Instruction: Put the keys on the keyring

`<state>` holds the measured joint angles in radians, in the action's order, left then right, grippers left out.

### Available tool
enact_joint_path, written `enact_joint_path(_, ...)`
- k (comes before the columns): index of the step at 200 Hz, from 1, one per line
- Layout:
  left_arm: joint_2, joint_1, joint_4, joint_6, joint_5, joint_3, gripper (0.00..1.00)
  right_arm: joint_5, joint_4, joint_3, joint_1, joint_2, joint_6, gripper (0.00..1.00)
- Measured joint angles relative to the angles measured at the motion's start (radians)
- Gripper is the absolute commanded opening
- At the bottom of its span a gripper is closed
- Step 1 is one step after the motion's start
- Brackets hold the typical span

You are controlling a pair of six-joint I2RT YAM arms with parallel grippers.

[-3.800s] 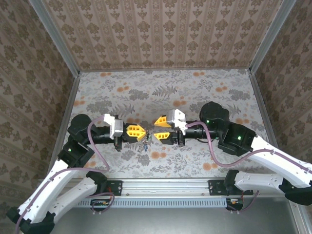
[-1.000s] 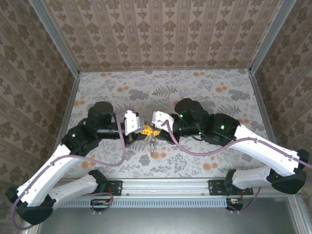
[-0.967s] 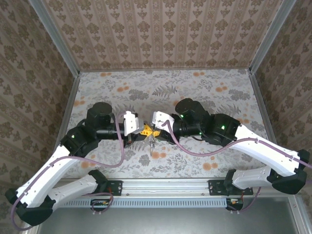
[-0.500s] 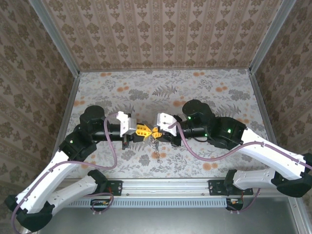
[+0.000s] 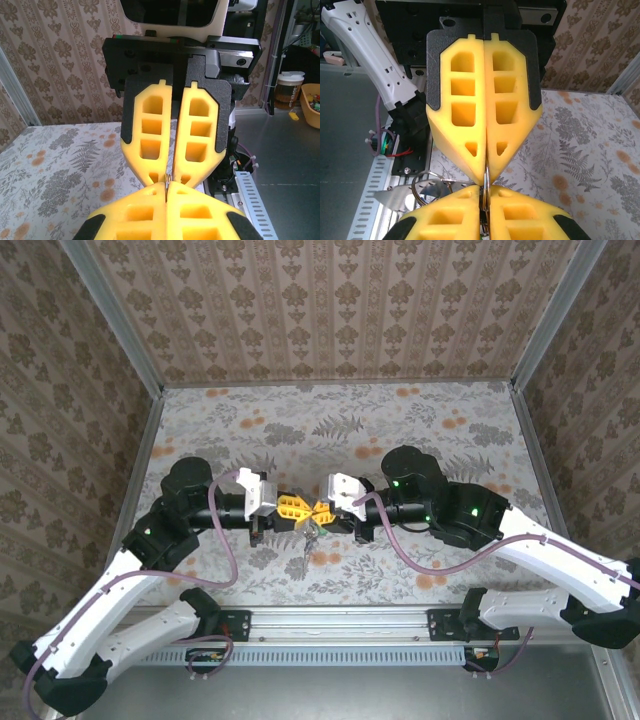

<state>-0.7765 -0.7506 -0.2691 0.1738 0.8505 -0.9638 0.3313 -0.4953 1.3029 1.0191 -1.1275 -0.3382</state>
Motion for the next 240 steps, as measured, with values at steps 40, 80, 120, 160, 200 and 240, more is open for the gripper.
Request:
enact_joint_path(40, 0.002, 0.006, 0.016, -0.01, 0.014, 0.013, 0.0, 0.013, 0.001, -0.006, -0.003, 0.001, 0.0, 0.13)
enact_joint_path(80, 0.002, 0.017, 0.033, -0.026, 0.022, 0.021, 0.0, 0.018, 0.028, -0.03, -0.005, 0.011, 0.0, 0.16)
enact_joint_path(120, 0.002, 0.026, 0.055, -0.046, 0.037, 0.026, 0.0, 0.017, 0.045, -0.035, -0.005, 0.014, 0.0, 0.16)
enact_joint_path(160, 0.002, 0.026, 0.08, -0.056, 0.05, 0.034, 0.0, 0.017, 0.05, -0.04, -0.005, 0.023, 0.0, 0.14)
enact_joint_path(200, 0.003, 0.031, 0.098, -0.069, 0.062, 0.037, 0.0, 0.022, 0.076, -0.057, -0.005, 0.035, 0.0, 0.15)
enact_joint_path(240, 0.008, 0.038, 0.153, -0.1, 0.079, 0.06, 0.0, 0.045, 0.106, -0.084, -0.005, 0.052, 0.0, 0.22)
